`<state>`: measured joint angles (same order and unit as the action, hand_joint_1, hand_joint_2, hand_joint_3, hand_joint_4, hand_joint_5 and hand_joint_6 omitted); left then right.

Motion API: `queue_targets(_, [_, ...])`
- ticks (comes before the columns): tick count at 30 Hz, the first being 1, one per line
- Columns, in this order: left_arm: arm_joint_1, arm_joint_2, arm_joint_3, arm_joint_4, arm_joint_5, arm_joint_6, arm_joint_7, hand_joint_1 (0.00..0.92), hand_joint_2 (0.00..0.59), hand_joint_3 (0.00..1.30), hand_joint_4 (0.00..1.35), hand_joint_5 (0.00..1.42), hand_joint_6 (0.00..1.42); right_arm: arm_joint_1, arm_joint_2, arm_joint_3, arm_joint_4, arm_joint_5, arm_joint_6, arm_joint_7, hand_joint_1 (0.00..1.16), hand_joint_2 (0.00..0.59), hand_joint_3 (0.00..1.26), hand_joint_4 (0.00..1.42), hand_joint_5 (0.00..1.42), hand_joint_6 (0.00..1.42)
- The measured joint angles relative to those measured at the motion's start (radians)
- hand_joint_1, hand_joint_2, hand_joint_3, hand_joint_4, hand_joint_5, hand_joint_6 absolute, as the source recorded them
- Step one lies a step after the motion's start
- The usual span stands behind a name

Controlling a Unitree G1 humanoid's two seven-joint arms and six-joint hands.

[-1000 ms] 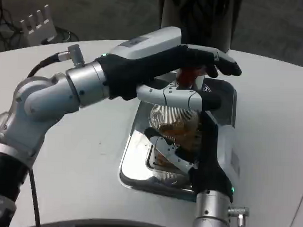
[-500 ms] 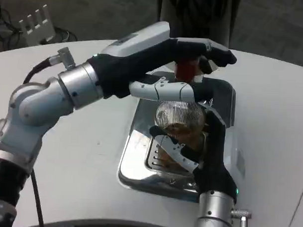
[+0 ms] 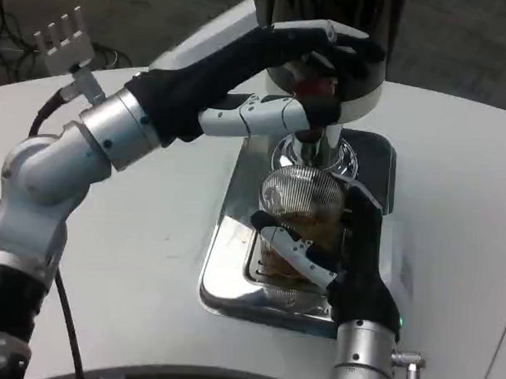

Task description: Grasp the cup under the faucet to collect the drink, then remove the cup.

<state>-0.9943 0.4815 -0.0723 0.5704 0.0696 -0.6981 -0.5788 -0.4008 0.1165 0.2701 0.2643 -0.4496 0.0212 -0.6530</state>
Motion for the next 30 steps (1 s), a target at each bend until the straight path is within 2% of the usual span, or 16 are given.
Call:
queue_targets(6, [0.0, -0.005, 0.017, -0.002, -0.022, 0.002, 0.0, 0.0, 0.112, 0.35, 0.36, 0.45, 0.42, 0.036, -0.015, -0.009, -0.049, 0.0, 0.001, 0.019, 0.79, 0.207, 0.77, 0.87, 0.94, 0.39])
queue_targets(14, [0.014, -0.004, 0.04, -0.046, -0.061, 0.019, 0.0, 0.0, 0.115, 0.35, 0.36, 0.45, 0.42, 0.134, -0.047, -0.008, -0.164, -0.01, 0.003, 0.074, 0.79, 0.202, 0.79, 0.9, 0.96, 0.39])
queue_targets(22, [0.032, -0.002, 0.061, -0.061, -0.062, 0.027, 0.0, 0.0, 0.116, 0.36, 0.37, 0.46, 0.43, 0.202, -0.058, -0.016, -0.251, -0.021, 0.011, 0.133, 0.8, 0.197, 0.81, 0.9, 0.97, 0.4])
queue_targets(30, [0.049, 0.005, 0.084, -0.068, -0.062, 0.038, 0.013, 0.0, 0.117, 0.36, 0.37, 0.46, 0.43, 0.279, -0.06, -0.048, -0.357, -0.023, 0.02, 0.191, 0.8, 0.197, 0.82, 0.92, 0.97, 0.4])
